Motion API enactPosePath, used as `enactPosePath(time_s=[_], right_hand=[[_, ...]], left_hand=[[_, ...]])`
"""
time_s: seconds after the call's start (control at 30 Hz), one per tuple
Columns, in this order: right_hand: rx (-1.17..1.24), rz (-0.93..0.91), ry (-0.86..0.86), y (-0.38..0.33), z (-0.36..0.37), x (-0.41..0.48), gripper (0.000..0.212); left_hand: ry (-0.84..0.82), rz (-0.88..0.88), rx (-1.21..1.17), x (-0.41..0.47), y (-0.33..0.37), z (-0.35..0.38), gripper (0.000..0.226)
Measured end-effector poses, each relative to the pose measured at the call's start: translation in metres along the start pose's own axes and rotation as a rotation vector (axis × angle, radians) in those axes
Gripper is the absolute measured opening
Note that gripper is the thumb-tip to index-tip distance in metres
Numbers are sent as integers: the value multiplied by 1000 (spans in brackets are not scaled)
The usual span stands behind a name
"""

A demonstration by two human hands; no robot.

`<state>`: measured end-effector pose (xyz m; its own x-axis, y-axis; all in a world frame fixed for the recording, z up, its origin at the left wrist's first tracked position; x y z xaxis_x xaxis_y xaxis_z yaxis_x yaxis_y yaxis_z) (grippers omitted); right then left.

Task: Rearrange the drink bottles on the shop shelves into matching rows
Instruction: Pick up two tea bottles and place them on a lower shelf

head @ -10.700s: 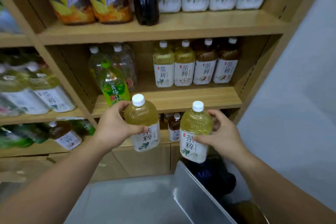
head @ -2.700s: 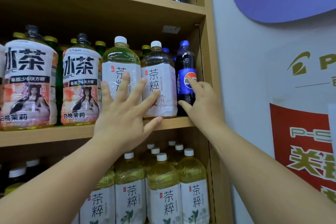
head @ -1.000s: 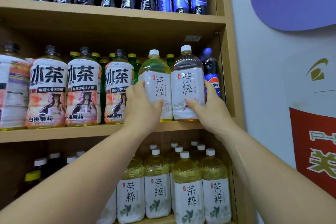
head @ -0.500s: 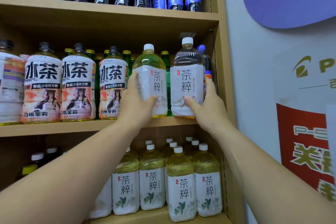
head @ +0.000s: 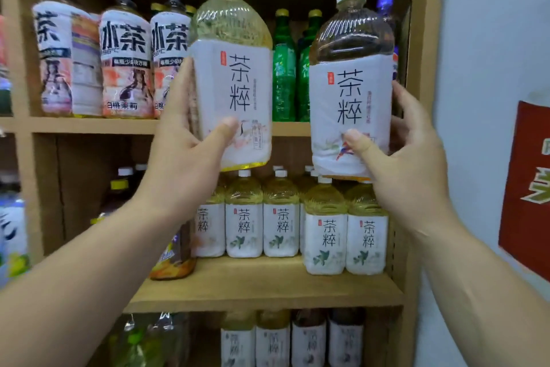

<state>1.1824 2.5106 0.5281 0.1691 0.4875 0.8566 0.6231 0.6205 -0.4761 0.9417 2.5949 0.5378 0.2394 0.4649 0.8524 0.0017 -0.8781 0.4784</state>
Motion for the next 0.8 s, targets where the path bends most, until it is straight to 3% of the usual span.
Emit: enactPosePath(time_s=[0.43,0.8], right_hand=[[172,222,-155,74,69,-102,78],[249,470,-270,127,104,-141,83]], left_hand=[[35,-392,-76,-127,-116,9,80],[6,-490,-150,-158,-162,29,84]])
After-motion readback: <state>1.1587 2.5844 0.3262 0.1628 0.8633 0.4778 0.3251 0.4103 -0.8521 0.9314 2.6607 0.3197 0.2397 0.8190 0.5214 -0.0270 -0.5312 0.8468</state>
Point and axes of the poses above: each hand's wrist, its own x-axis towards the middle knuckle, its own z-axis out of the palm, y = z × x, the point moved 1 cm from there along x, towards the middle knuckle, and after that the axes turned 13 degrees about -y, right-handed, at the moved point
